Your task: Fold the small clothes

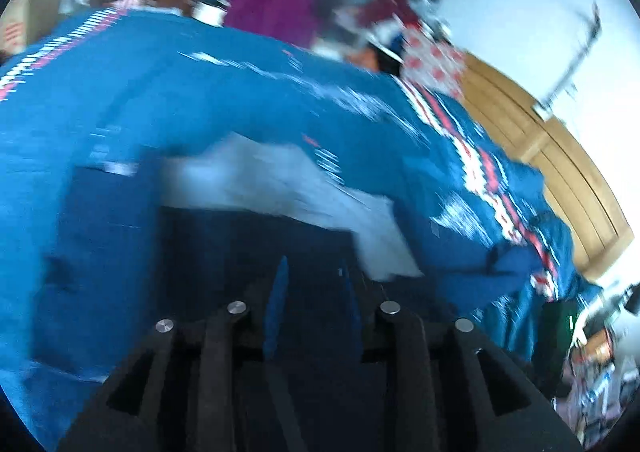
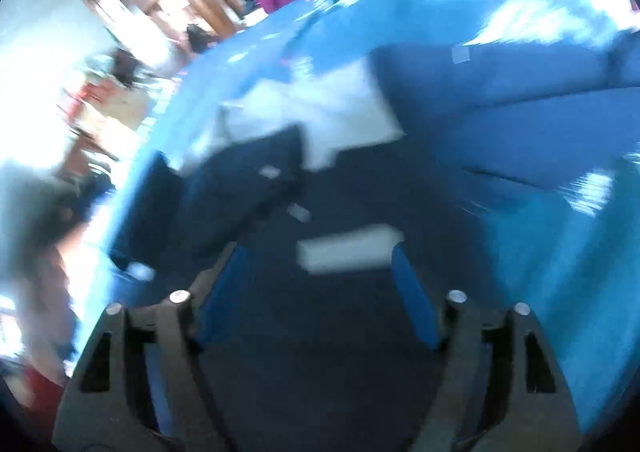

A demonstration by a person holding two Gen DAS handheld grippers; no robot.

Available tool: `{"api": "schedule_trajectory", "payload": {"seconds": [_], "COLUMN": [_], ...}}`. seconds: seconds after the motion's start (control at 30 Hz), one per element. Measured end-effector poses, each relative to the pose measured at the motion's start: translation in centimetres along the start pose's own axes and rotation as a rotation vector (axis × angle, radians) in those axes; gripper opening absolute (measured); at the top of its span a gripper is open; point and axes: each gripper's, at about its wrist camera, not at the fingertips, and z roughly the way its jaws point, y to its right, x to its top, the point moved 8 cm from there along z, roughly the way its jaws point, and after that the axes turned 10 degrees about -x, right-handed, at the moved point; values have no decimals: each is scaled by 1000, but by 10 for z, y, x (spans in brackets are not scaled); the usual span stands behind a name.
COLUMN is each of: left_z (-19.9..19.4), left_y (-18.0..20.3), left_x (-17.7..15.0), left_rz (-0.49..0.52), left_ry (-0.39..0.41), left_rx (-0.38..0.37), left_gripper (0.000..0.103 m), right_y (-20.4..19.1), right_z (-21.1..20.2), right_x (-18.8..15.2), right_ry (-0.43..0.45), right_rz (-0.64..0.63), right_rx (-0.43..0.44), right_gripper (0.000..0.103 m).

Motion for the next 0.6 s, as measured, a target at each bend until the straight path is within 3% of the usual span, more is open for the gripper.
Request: {"api": "schedule_trajectory", "payload": {"seconds": [0.1,0.23,0.3,0.47,0.6], "left_z": [-31,-51,-56,-59,-55], "left_y": [-52,-120,-139,-158,-158], "left_x": [4,-4,-10,-21,-24], "left_rz": [-34,-82,-105,-105,-73], "left_ry": [42,49,51,57,54], "left_rx": [95,243,268,305,320], "left_gripper": [32,32,32,32,32], "right_y": [-13,-17,-17,-34,-39], "right_z": [41,93,102,91,101], "right_x": [28,35,36,42,35], "right_ry": [-29,-152,-160,-127,-122], "right_rz": [-43,-37,-13,-65,-175], "right_rx": [-3,16,15,-2,-89], "right_gripper": [75,59,59,59,59]}}
